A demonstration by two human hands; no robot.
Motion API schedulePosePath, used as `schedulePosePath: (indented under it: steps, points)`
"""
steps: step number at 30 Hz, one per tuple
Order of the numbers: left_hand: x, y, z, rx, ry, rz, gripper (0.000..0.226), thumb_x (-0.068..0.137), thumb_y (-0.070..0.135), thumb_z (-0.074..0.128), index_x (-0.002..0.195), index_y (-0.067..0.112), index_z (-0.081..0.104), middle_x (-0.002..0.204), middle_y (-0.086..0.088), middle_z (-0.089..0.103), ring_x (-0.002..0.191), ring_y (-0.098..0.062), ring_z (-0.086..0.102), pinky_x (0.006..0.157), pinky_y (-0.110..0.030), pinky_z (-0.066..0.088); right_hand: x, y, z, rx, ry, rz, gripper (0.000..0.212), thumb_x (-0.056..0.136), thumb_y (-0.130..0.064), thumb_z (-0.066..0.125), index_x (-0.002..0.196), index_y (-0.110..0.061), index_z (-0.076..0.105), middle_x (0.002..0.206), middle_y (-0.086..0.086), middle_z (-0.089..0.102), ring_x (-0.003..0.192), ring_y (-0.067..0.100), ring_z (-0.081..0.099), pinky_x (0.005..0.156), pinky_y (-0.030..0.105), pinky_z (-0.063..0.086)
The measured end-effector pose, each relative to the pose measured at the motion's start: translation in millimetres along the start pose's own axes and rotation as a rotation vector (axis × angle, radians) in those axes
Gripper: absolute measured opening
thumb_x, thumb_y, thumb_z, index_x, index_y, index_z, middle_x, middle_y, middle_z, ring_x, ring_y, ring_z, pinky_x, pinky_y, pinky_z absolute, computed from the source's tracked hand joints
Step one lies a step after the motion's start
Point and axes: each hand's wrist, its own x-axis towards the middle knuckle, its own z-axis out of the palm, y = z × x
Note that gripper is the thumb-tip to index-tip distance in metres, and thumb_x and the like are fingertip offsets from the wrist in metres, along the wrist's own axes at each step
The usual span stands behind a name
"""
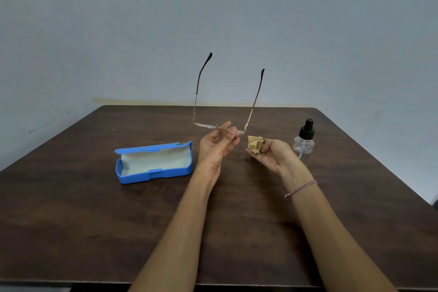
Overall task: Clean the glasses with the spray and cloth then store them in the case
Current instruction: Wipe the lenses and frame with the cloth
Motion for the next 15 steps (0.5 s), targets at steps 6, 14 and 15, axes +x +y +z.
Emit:
schedulePosePath:
  steps: [6, 14, 15]
  points:
    - [-0.7, -0.5, -0.6, 0.008, -0.018, -0.005, 0.031, 0.079, 0.002, 0.069, 0.109, 0.005, 0.064, 0.099, -0.008, 0.070, 0.086, -0.012, 0.071, 0.072, -0.022, 0.057, 0.2, 0.6, -0.6, 0.157, -0.077, 0.018, 0.029, 0.090, 0.016, 0.031, 0.117, 0.017, 0.040, 0.135, 0.035, 0.037, 0.125, 0.043, 0.043, 0.094, 0.049, 0.045]
    - [-3.2, 1.0, -1.5, 0.037, -0.091, -0.060, 0.026, 0.079, 0.002, 0.068, 0.104, 0.008, 0.067, 0.103, -0.009, 0.070, 0.091, -0.013, 0.069, 0.076, -0.023, 0.057, 2.6, 2.4, -6.3, -0.224, -0.001, -0.178, 0.013, 0.093, -0.012, 0.055, 0.100, -0.003, 0.063, 0.085, 0.009, 0.068, 0.080, 0.021, 0.066, 0.082, 0.038, 0.054]
    - [-3.8, 1.2, -1.4, 0.041, -0.105, -0.073, 0.025, 0.079, 0.003, 0.068, 0.104, 0.008, 0.067, 0.105, -0.010, 0.070, 0.091, -0.014, 0.069, 0.076, -0.023, 0.057, 3.9, 3.4, -7.5, -0.289, 0.044, -0.236, 0.016, 0.092, -0.015, 0.058, 0.102, -0.005, 0.065, 0.085, 0.006, 0.068, 0.082, 0.017, 0.064, 0.084, 0.036, 0.051]
